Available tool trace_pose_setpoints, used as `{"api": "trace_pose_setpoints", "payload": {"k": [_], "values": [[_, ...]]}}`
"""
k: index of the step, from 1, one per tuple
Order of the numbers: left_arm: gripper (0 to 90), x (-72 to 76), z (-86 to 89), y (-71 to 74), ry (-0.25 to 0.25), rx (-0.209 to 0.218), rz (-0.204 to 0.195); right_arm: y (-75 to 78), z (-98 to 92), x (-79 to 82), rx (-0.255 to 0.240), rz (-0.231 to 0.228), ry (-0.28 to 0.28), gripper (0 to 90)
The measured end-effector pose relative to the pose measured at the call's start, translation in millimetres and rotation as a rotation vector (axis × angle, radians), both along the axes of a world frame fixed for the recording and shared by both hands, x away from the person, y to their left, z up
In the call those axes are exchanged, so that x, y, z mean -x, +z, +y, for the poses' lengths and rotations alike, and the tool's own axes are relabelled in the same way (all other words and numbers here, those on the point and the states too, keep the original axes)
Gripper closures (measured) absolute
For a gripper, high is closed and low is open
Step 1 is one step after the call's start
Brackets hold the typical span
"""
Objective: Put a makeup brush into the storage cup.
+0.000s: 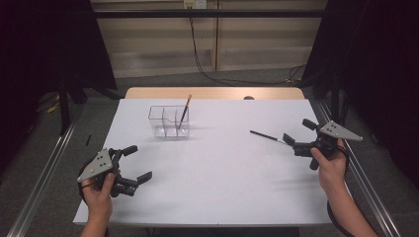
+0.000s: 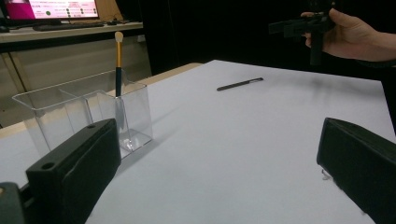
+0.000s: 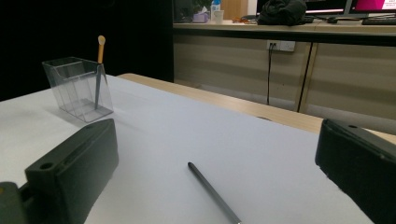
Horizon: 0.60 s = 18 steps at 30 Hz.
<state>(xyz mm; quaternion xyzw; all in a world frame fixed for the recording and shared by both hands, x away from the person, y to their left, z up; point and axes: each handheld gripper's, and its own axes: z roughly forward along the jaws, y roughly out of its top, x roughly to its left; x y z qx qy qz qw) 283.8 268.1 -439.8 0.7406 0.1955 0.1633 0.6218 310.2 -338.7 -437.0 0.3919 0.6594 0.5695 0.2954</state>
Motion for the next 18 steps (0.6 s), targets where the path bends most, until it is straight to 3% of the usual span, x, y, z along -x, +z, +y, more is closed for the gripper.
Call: {"api": "trace_pose_setpoints", "payload": {"k": [18], "values": [[0.0, 0.1, -0.4, 0.0, -0.007, 0.001, 0.002, 3.3, 4.9, -26.4, 0.025, 0.025, -0.007, 0.0]]}}
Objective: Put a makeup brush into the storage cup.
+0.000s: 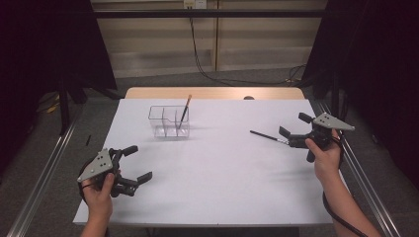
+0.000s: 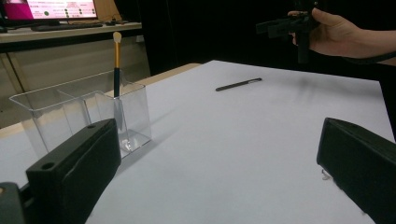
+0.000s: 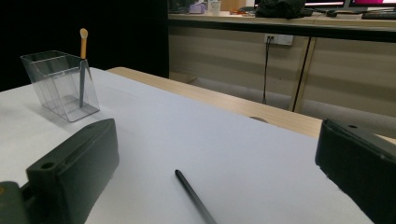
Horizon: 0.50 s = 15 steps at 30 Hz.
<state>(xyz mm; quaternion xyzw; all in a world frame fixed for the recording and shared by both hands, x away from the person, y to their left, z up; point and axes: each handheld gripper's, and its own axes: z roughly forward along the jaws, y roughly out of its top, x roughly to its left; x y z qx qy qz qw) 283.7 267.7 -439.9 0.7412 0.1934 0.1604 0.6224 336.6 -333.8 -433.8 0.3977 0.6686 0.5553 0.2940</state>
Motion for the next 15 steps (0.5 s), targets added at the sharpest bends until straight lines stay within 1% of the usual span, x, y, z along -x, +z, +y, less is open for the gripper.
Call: {"api": "trace_pose_setpoints", "payload": {"k": [1, 4, 9, 11, 15], "values": [[0.0, 0.0, -0.1, -0.1, 0.001, -0.001, -0.001, -0.1, 0.0, -1.2, 0.003, 0.002, 0.000, 0.0], [0.0, 0.0, -0.6, -0.2, 0.001, -0.001, -0.002, -1.3, 0.1, -5.1, -0.013, 0.009, 0.000, 0.0], [0.0, 0.0, -1.0, -0.1, 0.000, -0.002, -0.002, -2.8, -0.3, -10.9, 0.000, 0.016, -0.004, 0.0], [0.0, -0.1, -1.0, 0.2, -0.002, -0.008, -0.007, -3.6, -0.6, -13.2, -0.003, 0.017, -0.006, 0.0], [0.0, 0.1, -1.2, -0.1, -0.002, -0.003, -0.005, -4.3, -0.8, -17.6, 0.008, 0.033, -0.006, 0.0]]}}
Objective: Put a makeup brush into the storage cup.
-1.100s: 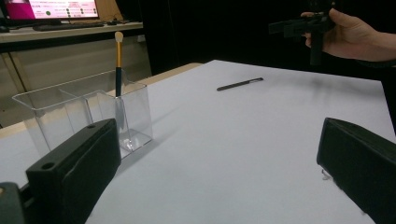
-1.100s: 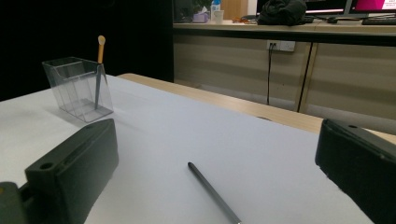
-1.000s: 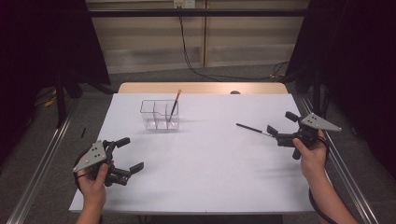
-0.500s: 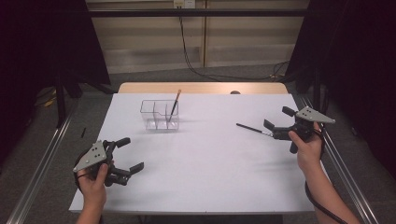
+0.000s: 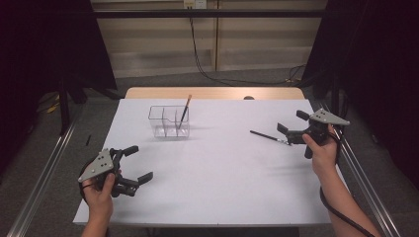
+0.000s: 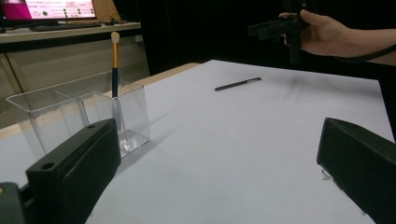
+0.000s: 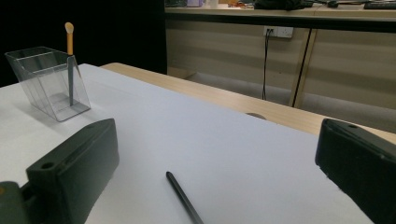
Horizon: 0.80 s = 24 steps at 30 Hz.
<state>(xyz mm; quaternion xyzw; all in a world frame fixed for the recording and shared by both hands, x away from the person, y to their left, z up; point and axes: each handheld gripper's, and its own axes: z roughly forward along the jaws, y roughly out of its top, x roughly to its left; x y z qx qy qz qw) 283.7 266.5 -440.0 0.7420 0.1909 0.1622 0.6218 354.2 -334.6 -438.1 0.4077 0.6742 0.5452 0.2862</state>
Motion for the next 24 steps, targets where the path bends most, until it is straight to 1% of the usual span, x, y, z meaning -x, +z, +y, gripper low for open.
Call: {"api": "trace_pose_setpoints", "payload": {"k": [4, 6, 7, 13, 14, 16, 17, 20, 24], "values": [[0.0, 0.0, -0.1, -0.1, 0.000, 0.001, 0.001, 0.2, 1.1, -3.3, 0.014, 0.006, 0.008, 0.0], [0.0, -0.1, -0.1, -0.3, -0.003, -0.004, 0.003, 0.0, 2.4, -5.0, 0.015, 0.017, 0.019, 0.0], [0.0, 0.1, -0.3, -0.4, -0.002, -0.002, 0.005, -0.5, 3.1, -5.9, 0.023, 0.025, 0.026, 0.0], [0.0, -0.1, -0.7, -0.5, -0.004, 0.000, 0.003, -0.8, 8.3, -8.9, 0.027, 0.041, 0.046, 0.0], [0.0, 0.0, -0.8, -0.5, -0.005, -0.001, 0.005, 0.6, 10.2, -10.5, 0.043, 0.045, 0.053, 0.0], [0.0, 0.0, -0.6, -0.3, -0.005, -0.001, 0.004, 1.7, 10.9, -12.4, 0.045, 0.050, 0.061, 0.0], [0.0, 0.0, -0.5, -0.3, -0.004, -0.001, 0.004, 2.4, 10.4, -13.5, 0.053, 0.053, 0.064, 0.0], [0.0, -0.2, -0.3, -0.7, -0.004, 0.001, 0.005, 3.3, 9.0, -17.1, 0.042, 0.074, 0.068, 0.0], [0.0, -0.2, -0.5, -0.8, -0.002, 0.004, 0.006, 5.3, 7.9, -21.8, 0.070, 0.102, 0.072, 0.0]]}}
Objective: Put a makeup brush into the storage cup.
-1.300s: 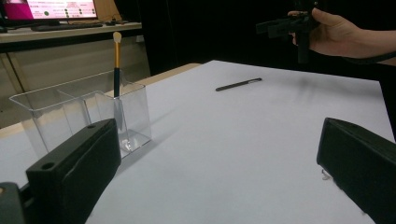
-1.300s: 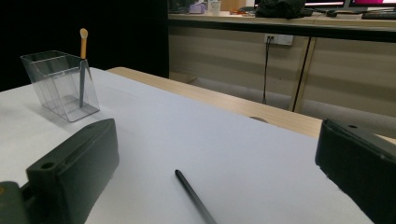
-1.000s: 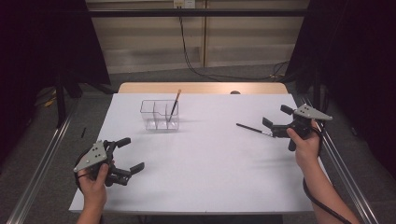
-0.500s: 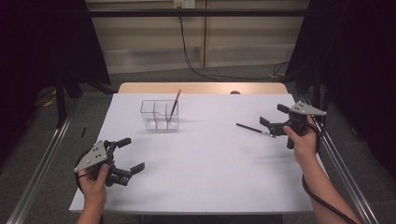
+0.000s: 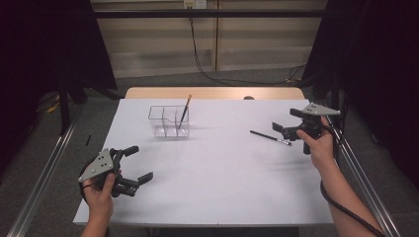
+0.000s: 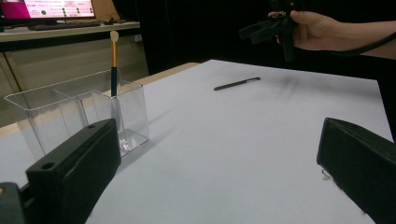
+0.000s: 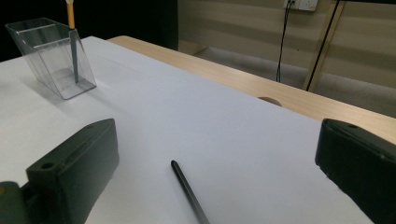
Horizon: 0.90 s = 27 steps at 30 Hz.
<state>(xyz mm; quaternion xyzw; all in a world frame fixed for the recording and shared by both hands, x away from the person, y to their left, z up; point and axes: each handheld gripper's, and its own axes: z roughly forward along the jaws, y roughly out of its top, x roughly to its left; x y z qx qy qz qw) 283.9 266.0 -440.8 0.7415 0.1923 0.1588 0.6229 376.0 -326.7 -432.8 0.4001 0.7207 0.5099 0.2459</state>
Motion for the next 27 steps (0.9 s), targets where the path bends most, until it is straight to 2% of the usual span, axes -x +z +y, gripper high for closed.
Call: {"api": "trace_pose_setpoints", "payload": {"k": [3, 11, 13, 16, 20, 25, 27], "values": [[0.0, -0.2, 0.1, 0.1, -0.003, -0.009, -0.003, 0.6, 0.2, -3.9, 0.015, 0.042, 0.014, 0.0], [0.0, -0.1, 0.0, 0.2, -0.002, -0.008, -0.002, -0.4, 3.2, -10.8, 0.089, 0.109, 0.024, 0.0], [0.0, -0.1, -0.2, 0.1, -0.003, -0.003, 0.000, -1.3, 3.9, -13.4, 0.102, 0.146, 0.032, 0.0], [0.0, -0.3, 0.2, 0.1, -0.007, -0.008, -0.001, -2.6, 4.3, -16.9, 0.152, 0.194, 0.041, 0.0], [0.0, -0.7, 0.9, -0.1, -0.006, -0.010, 0.001, -4.2, 3.9, -21.4, 0.184, 0.250, 0.044, 0.0], [0.0, -0.7, 0.3, 0.0, -0.010, -0.014, 0.004, -7.6, 5.8, -27.4, 0.257, 0.342, 0.039, 0.0], [0.0, -0.6, 0.1, 0.1, -0.010, -0.014, 0.004, -7.8, 7.1, -30.2, 0.265, 0.366, 0.041, 0.0]]}}
